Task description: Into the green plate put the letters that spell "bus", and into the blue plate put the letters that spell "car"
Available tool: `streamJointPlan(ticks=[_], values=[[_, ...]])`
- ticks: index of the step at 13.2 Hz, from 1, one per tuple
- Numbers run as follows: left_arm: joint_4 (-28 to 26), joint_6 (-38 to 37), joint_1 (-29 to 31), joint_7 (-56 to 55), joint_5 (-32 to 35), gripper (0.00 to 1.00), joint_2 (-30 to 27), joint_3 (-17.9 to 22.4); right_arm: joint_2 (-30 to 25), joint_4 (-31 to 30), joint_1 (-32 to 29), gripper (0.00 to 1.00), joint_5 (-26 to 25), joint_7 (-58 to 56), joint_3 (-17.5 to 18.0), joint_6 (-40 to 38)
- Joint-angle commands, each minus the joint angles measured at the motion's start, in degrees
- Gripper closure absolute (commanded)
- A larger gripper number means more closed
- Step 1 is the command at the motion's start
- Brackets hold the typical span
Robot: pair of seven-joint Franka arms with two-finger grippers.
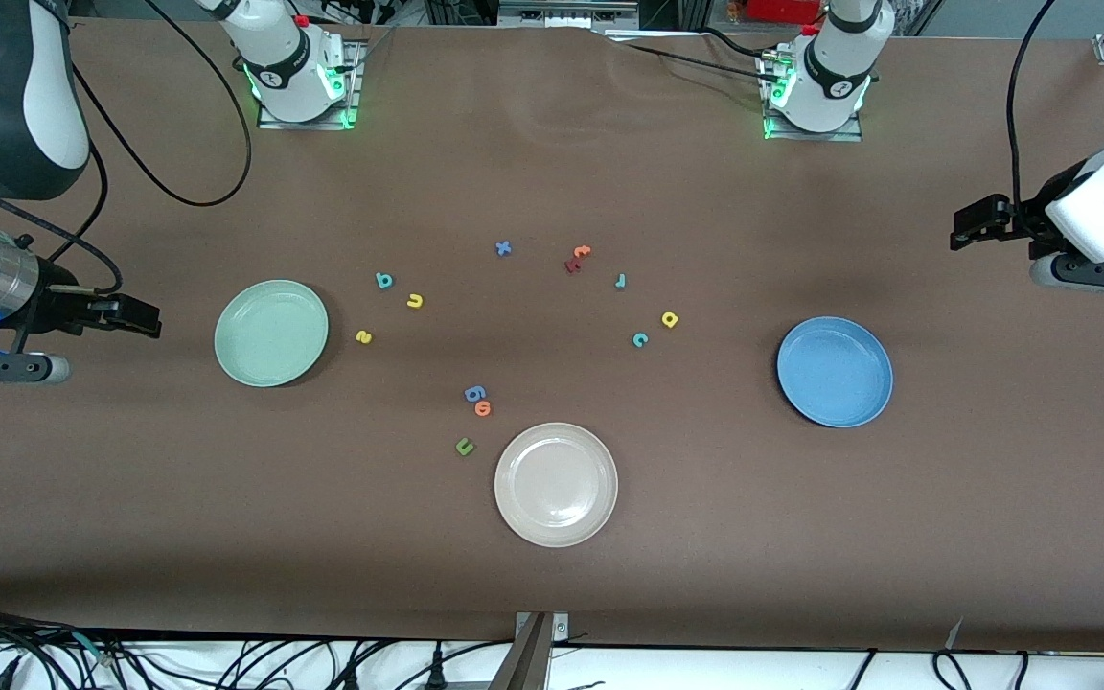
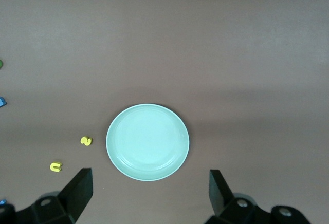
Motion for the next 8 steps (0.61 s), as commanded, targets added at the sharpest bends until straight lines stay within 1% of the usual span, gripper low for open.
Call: streamJointPlan(ticks=[1,8], values=[[0.0,-0.6,-0.3,-0.2,0.5,0.0,-0.3,0.1,0.7,1.7,-0.6,0.0,-0.6,0.1,0.6,-1.3],[0.0,-0.7,-0.7,-0.5,0.4,0.0,0.8,0.0,0.7,1.7,0.4,0.0,-0.9,0.4,0.8,-0.9]])
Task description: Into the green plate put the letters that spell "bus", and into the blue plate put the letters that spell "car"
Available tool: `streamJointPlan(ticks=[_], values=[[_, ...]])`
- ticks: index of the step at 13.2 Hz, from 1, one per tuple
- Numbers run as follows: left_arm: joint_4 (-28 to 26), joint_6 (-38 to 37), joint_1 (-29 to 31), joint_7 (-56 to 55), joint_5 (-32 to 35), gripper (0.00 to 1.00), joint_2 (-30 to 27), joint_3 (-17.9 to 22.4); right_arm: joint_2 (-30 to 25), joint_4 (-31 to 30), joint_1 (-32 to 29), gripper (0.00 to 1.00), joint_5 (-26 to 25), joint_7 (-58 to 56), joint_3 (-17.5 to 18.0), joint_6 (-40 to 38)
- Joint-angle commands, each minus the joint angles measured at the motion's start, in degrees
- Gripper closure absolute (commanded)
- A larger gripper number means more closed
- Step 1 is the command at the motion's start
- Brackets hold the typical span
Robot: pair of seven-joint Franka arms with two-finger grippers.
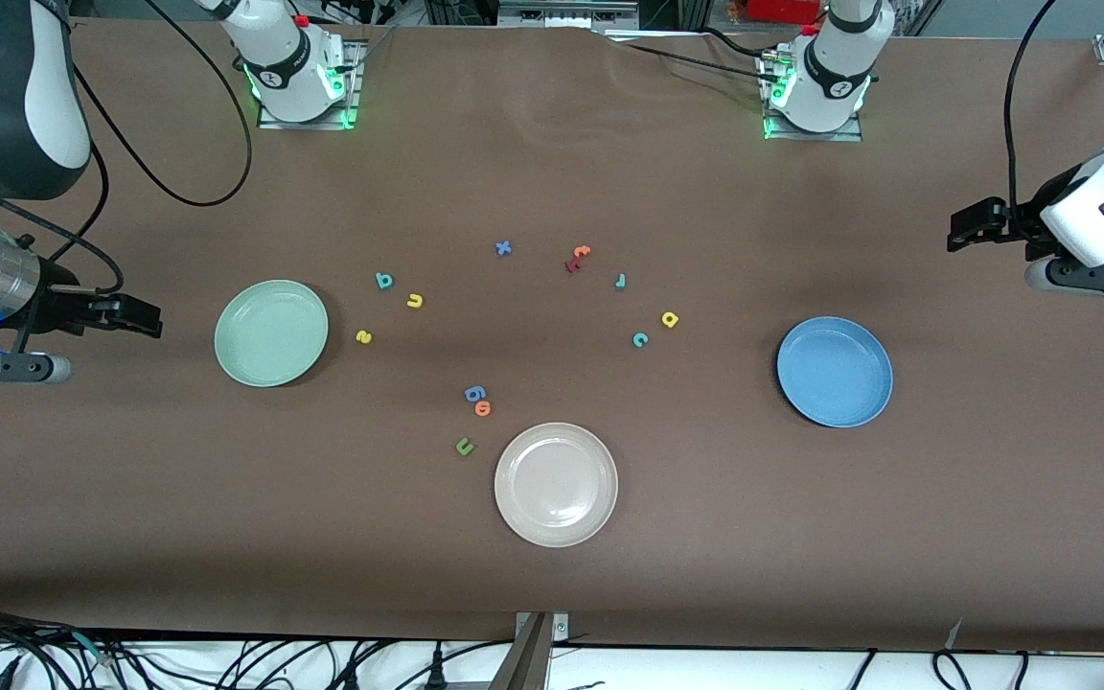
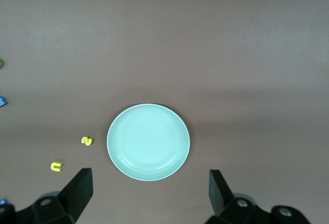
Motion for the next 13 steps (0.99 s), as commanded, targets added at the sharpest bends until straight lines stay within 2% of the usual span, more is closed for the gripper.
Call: streamJointPlan(ticks=[1,6,8,13], values=[[0.0,-0.8,-0.7,-0.5,0.4,0.0,0.5,0.0,0.7,1.6,0.4,0.0,-0.8,1.0,0.6,-1.0],[-0.3,-3.3,-2.4,-6.1,-2.1,0.0,4.7,-4.4,0.7,1.2,0.9,0.0,-1.0,2.2,0.6,-1.3],[-0.7,-2.9,-2.2,-6.2,-5.8,0.0,5.7,-4.5,0.7,0.6,2.6,0.0,-1.1,6.6,0.6,-0.9],[-1.0,-1.0,-4.1,-9.9,-7.0,0.0,7.7,-5.1,4.9,-0.6,7.3,0.0,-1.0,13.7,0.6,4.3]])
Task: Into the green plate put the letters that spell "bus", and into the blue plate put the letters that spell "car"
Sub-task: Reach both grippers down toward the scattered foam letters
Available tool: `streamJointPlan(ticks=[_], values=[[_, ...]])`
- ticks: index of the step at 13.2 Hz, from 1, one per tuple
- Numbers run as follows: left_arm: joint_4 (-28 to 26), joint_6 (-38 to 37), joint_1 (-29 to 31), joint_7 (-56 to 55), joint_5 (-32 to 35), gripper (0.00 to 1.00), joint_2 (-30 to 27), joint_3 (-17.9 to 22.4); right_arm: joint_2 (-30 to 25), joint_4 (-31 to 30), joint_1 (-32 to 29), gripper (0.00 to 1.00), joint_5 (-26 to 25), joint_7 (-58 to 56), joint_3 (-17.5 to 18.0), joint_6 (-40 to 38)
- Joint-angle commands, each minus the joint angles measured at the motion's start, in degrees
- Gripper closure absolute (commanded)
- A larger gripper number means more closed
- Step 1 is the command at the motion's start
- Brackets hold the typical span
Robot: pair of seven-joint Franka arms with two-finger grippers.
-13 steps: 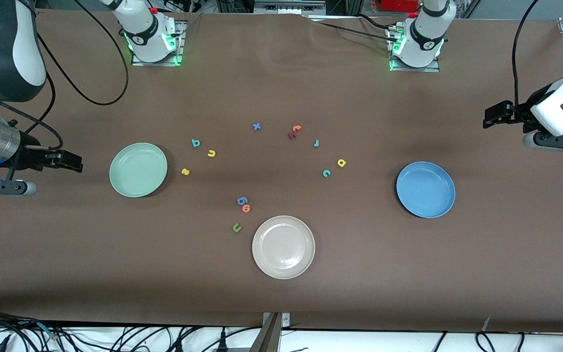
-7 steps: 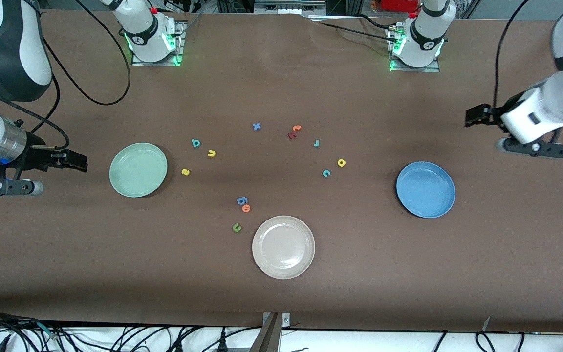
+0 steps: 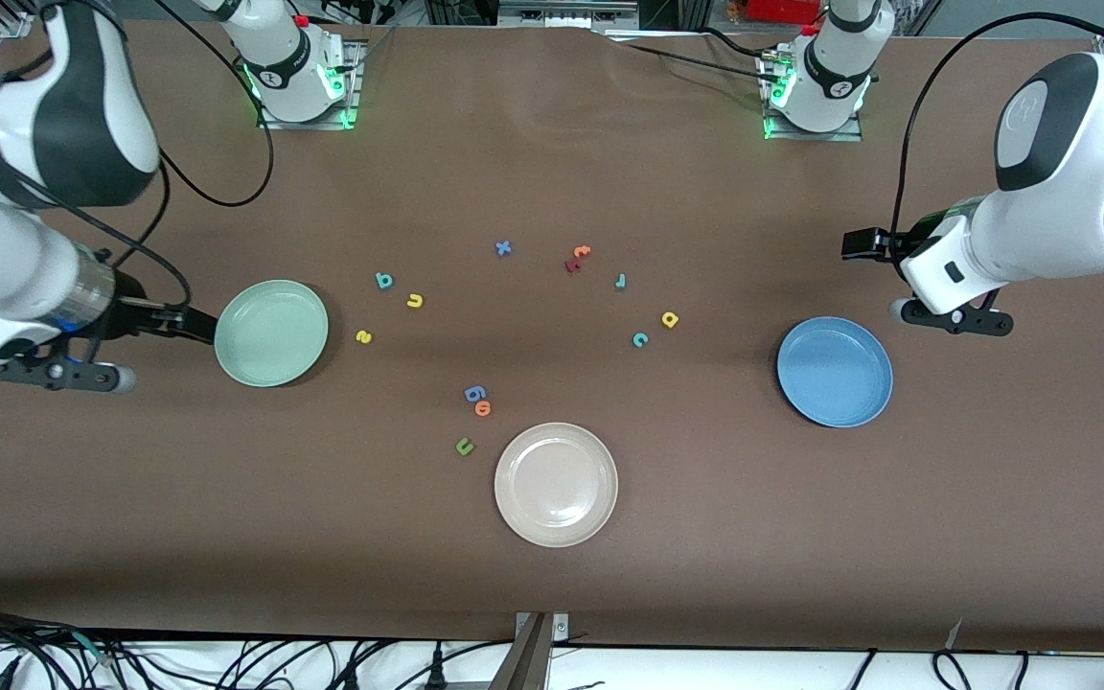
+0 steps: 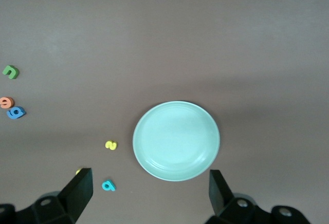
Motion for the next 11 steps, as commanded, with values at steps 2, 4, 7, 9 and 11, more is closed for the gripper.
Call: streamJointPlan(ticks=[2,4,7,9,11], values=[[-0.5,3.5,-4.2,-7.5,-1.5,0.0,1.9,-0.4,3.2,-3.8,3.7,0.0,-1.0,7.0,0.0,7.6],[-0.5,6.4,-7.3,-12.6,-1.1,0.0,3.7,-0.4,4.6,-6.9,5.2,0.01,-0.9,9.5,0.0,11.4],[-0.6,10.8,-10.1,-17.3,-1.1,0.0,5.8,-0.5,4.8,-13.4,7.3,0.01,-0.8,13.0,0.1,18.4],[-2.0,15.1,-11.6,-18.4,-1.4,0.0,7.0,-0.5,4.8,-19.3,8.6,0.01,-0.5,13.7,0.2,24.8],[-6.7,22.2,-13.5,-20.2,-1.6,0.0,6.9,-0.8,4.8,-23.8,8.9,0.01,-0.5,15.8,1.8,29.6]])
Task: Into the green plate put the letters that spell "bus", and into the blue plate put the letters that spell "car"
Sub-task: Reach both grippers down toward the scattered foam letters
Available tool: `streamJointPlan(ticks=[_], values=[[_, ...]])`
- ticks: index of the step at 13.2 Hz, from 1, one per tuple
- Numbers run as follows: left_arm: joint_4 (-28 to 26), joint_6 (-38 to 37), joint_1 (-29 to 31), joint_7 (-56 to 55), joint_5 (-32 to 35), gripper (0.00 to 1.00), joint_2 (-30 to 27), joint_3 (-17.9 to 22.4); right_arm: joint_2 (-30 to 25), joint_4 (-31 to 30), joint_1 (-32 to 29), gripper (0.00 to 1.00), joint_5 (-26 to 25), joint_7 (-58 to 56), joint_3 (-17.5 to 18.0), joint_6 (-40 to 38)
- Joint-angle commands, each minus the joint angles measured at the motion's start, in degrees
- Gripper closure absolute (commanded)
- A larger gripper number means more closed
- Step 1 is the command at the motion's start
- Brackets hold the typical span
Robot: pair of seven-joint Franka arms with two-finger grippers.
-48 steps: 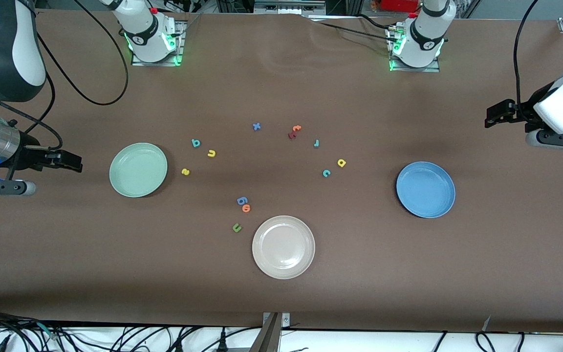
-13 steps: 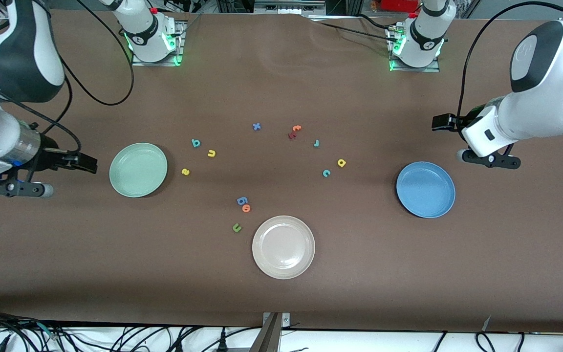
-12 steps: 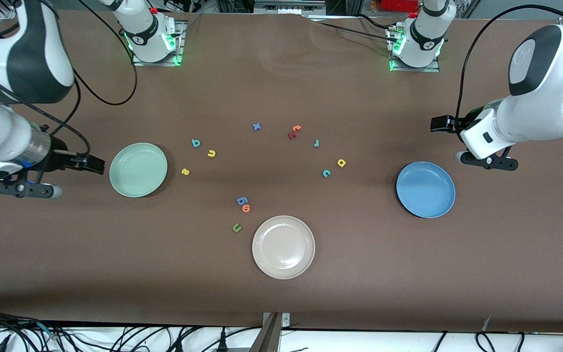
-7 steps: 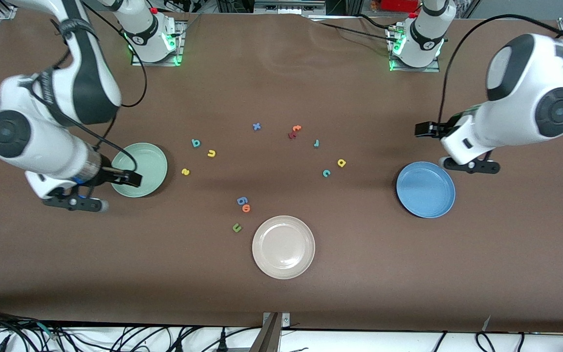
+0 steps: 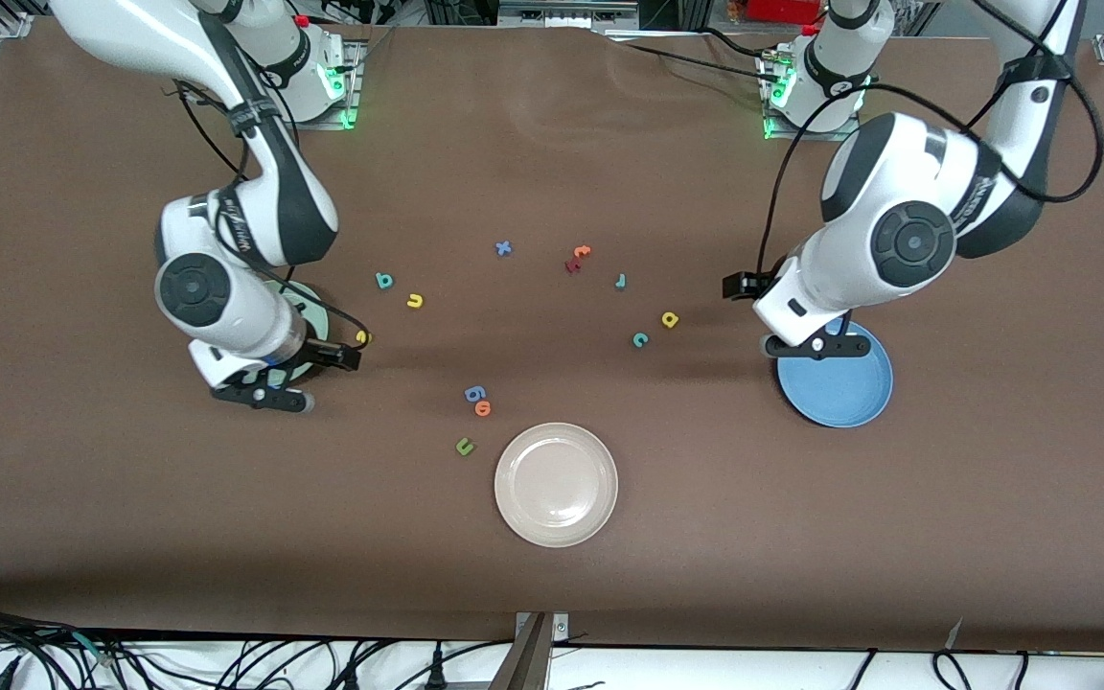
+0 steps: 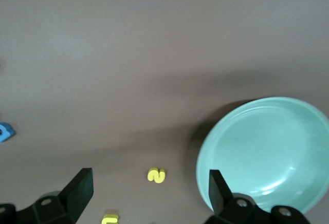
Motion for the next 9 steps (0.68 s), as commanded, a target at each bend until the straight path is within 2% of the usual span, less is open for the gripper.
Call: streamJointPlan(ticks=[1,3,7,9], values=[[-6.4,9.0,-2.6,-4.4,-1.4,0.0,-0.6,0.1,-1.2,-7.4,0.4,0.01,-0.5,2.4,1.2,7.5],[-10.8,16.7,-5.5,-7.6,-0.8,0.0,-0.5,0.1,-0.1,-11.2,0.5,0.01,-0.5,2.5,1.3,14.1],[-22.3,37.1,-10.1,-14.0,0.3,0.0,-0.1,0.2,2.0,-13.1,0.5,0.02,-0.4,3.6,1.4,17.1],[-24.0,41.0,-11.0,-16.3,4.3,0.0,1.5,0.2,2.9,-13.5,0.5,0.08,-0.3,4.6,2.6,18.5]])
